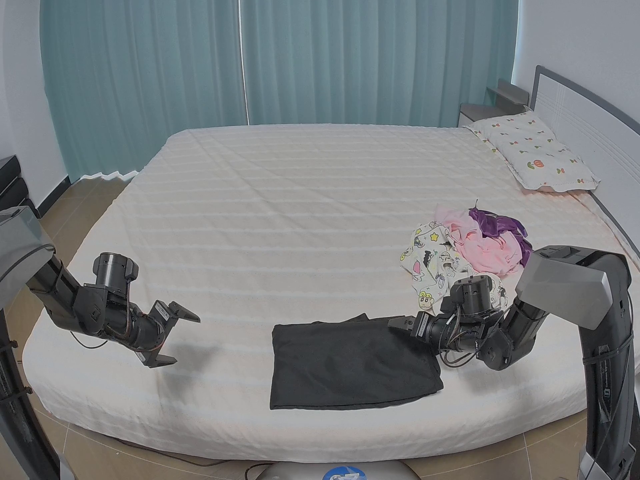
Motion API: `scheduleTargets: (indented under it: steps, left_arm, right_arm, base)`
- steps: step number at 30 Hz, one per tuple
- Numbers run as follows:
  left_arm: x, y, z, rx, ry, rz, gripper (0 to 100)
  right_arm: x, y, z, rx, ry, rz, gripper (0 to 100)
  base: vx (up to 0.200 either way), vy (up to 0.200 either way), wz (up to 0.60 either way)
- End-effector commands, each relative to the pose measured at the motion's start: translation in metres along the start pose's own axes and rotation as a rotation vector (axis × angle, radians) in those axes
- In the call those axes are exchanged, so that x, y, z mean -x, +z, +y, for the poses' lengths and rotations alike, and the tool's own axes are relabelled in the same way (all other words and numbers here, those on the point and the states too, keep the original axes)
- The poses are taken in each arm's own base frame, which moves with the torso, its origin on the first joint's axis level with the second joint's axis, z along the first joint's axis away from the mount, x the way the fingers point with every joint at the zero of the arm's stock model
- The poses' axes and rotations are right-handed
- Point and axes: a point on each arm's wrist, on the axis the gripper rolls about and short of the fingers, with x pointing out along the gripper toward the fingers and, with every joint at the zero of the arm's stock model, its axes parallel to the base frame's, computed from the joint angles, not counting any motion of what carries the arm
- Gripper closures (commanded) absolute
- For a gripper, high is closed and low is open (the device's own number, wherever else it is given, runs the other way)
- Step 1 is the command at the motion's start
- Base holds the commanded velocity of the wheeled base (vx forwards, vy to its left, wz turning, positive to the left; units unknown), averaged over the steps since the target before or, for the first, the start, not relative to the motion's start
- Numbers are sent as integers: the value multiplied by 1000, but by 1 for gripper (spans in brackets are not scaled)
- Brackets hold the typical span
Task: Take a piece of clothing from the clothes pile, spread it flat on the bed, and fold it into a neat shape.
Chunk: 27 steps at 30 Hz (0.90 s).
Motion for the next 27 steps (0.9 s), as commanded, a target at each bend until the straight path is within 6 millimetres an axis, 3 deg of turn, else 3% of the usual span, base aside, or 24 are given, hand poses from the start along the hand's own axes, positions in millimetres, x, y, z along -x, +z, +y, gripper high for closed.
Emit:
scheduleTargets:
  steps: [1, 27]
  left_arm:
    - [0, 0, 0, 0, -1, 0, 0]
    - [0, 0, 0, 0, -1, 0, 0]
  right_arm:
    - [-1, 1, -3, -9, -5, -2, 100]
    - [3, 13, -23, -75, -24, -58, 100]
  base:
    - [0, 0, 0]
    - [0, 0, 0]
